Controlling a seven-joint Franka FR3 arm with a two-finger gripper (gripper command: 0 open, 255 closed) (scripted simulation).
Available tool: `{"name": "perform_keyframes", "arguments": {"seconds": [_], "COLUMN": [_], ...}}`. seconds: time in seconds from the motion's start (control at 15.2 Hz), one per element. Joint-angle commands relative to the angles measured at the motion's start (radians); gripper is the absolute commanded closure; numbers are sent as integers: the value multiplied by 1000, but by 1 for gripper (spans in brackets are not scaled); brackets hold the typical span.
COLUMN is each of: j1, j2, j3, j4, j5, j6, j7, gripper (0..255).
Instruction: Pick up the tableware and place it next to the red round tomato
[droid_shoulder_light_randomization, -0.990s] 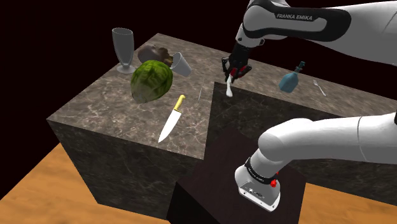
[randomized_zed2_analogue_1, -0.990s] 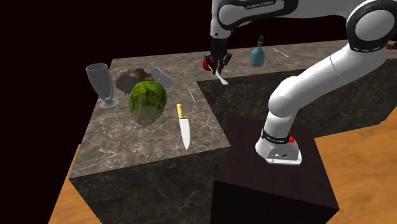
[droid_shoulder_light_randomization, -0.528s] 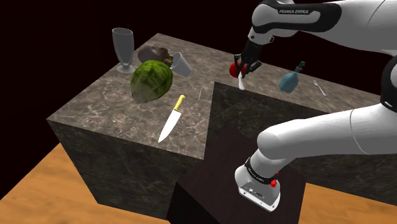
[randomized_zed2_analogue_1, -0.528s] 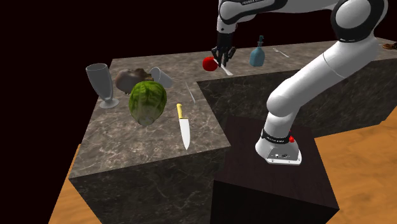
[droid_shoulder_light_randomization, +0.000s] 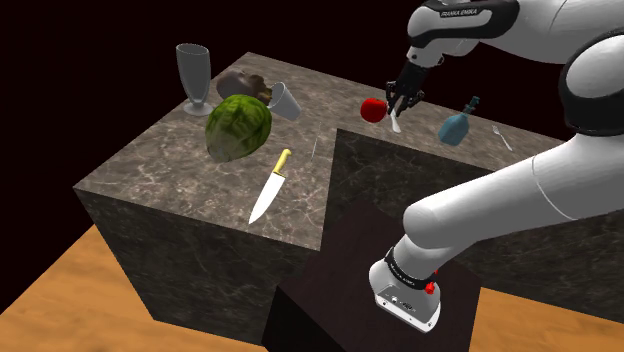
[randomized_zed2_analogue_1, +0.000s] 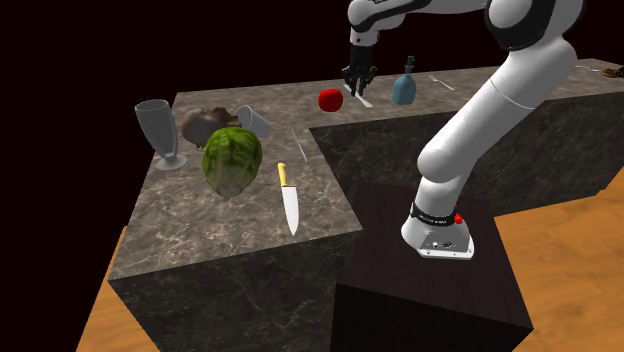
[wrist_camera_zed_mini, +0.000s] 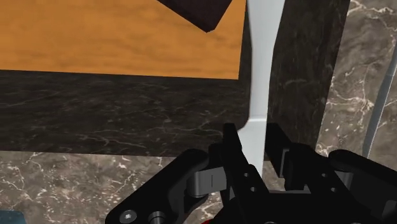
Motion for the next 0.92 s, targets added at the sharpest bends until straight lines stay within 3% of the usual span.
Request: {"name": "perform_keyframes", "arguments": {"seconds": [0.0, 0.4, 0.86], "j1": [-10, -36, -98], "j2": [56, 237, 492], "j3": [-39, -140, -230], "j4": [55, 235, 505], "j5": [1, 42, 157], "j6": [2, -1, -47], "j7": [-53, -205, -393], "gripper": [255, 255, 255]}}
